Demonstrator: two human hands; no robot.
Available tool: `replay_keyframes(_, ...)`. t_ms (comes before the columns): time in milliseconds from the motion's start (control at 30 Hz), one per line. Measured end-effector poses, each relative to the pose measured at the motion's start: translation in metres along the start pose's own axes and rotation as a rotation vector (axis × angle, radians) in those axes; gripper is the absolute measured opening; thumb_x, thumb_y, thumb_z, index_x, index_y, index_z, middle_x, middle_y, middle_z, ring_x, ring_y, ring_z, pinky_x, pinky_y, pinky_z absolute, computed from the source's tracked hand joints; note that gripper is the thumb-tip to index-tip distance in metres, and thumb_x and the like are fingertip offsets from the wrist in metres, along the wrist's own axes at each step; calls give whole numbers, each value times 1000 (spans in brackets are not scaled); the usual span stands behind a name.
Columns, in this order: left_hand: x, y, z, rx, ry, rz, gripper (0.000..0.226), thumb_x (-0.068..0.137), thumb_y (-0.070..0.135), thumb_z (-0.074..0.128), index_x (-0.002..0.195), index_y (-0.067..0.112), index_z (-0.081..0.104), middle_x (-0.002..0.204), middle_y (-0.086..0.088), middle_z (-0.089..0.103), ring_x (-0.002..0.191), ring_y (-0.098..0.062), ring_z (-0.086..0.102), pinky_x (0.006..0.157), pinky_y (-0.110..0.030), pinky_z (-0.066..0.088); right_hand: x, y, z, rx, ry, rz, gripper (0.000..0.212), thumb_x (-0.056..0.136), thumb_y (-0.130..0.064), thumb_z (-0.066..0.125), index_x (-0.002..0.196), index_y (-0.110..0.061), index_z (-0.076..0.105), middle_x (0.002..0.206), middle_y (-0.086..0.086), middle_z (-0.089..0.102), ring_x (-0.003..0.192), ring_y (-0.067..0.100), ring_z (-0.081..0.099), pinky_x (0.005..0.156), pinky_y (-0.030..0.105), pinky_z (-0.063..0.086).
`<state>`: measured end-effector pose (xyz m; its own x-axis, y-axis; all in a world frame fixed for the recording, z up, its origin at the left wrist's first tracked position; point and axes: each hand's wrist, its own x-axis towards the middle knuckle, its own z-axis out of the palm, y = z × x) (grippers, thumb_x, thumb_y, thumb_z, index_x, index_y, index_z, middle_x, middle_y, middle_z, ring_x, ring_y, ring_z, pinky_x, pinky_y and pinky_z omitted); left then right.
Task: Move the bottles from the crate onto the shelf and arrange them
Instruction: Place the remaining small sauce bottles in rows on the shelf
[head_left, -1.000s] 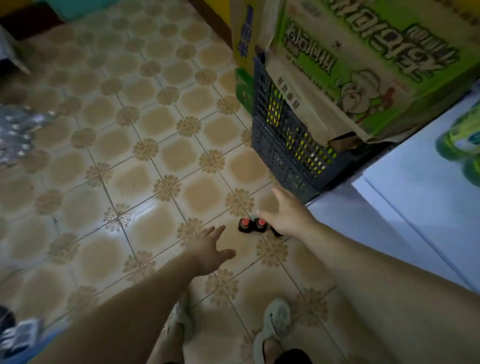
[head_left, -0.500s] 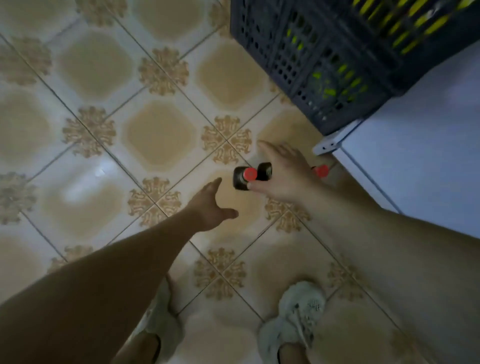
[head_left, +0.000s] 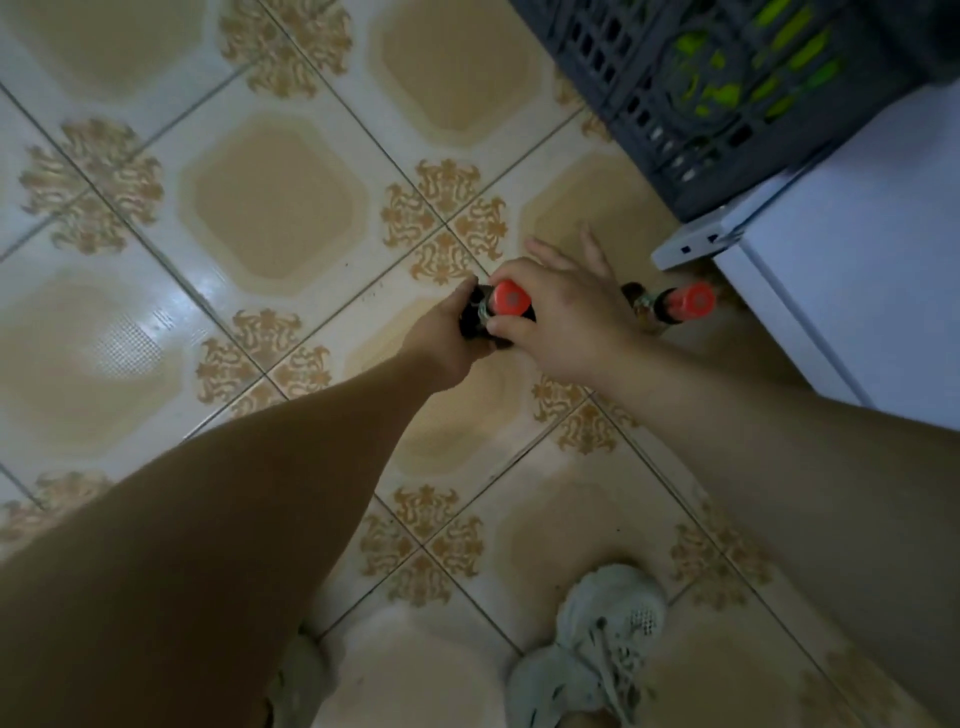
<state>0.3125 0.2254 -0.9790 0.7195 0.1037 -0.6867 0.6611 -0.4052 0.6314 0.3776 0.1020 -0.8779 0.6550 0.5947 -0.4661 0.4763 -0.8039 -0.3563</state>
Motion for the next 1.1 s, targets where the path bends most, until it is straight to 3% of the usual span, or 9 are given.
replay_keyframes(67,-17,10,-10,5,-11,18,86,85,19,68,151,30,14,149,-1,38,133,-24,39,95,-22,32,-12,-10,-16,175,63,30,35,92,-40,56,124,-25,52,133,-1,51,135,18,35,113,33,20)
replay_keyframes(100,-32,18,-17,-4,-24,34,88,83,17,70,150,31,15,149,0,38,134,-22,38,93,-19,30,-22,-20,-30,291,87,63,35,93,-38,57,124,-24,52,116,-6,54,118,18,47,96,25,38)
replay_keyframes(167,-71,39,-38,-29,-47,76,93,80,15,73,150,34,14,150,2,36,136,-21,35,97,-21,30,-48,-44,-66,456,113,100,35,93,-36,58,125,-25,51,104,-12,50,98,13,50,70,17,39)
replay_keyframes(367,-239,136,-132,-46,-69,252,91,78,15,76,145,37,19,144,11,36,132,-10,36,102,-21,29,-169,-145,-212,752,286,138,33,90,-32,62,118,-45,50,104,-23,57,94,-5,56,71,-1,40)
replay_keyframes(567,-421,276,-235,-42,-174,492,87,76,14,77,124,56,18,127,29,36,111,17,37,81,11,23,-314,-241,-363,888,769,142,35,76,-43,64,101,-63,53,100,-10,70,94,10,67,86,39,55)
replay_keyframes(700,-525,355,-265,-175,-204,638,83,74,1,76,128,45,32,127,20,47,106,21,48,88,-7,42,-395,-288,-450,868,971,112,46,73,-56,64,112,-69,43,106,-17,66,93,7,65,87,40,53)
replay_keyframes(833,-608,413,-259,-296,-220,732,74,76,-9,69,124,38,39,116,18,55,89,17,58,63,-12,51,-469,-305,-519,741,944,108,66,87,-41,61,126,-73,18,111,-10,63,84,16,66,84,49,53)
replay_keyframes(967,-664,458,-234,-212,-363,856,90,70,-5,77,137,38,37,117,11,64,101,-4,63,77,-23,53,-544,-288,-565,672,1076,132,61,92,-31,59,135,-58,24,128,0,59,93,14,64,81,33,51)
replay_keyframes(1100,-720,500,-189,-172,-465,921,90,73,5,78,137,50,33,116,8,65,104,-12,64,87,-42,55,-622,-254,-587,703,1202,198,53,89,-35,58,131,-55,32,112,2,63,77,12,62,68,29,48)
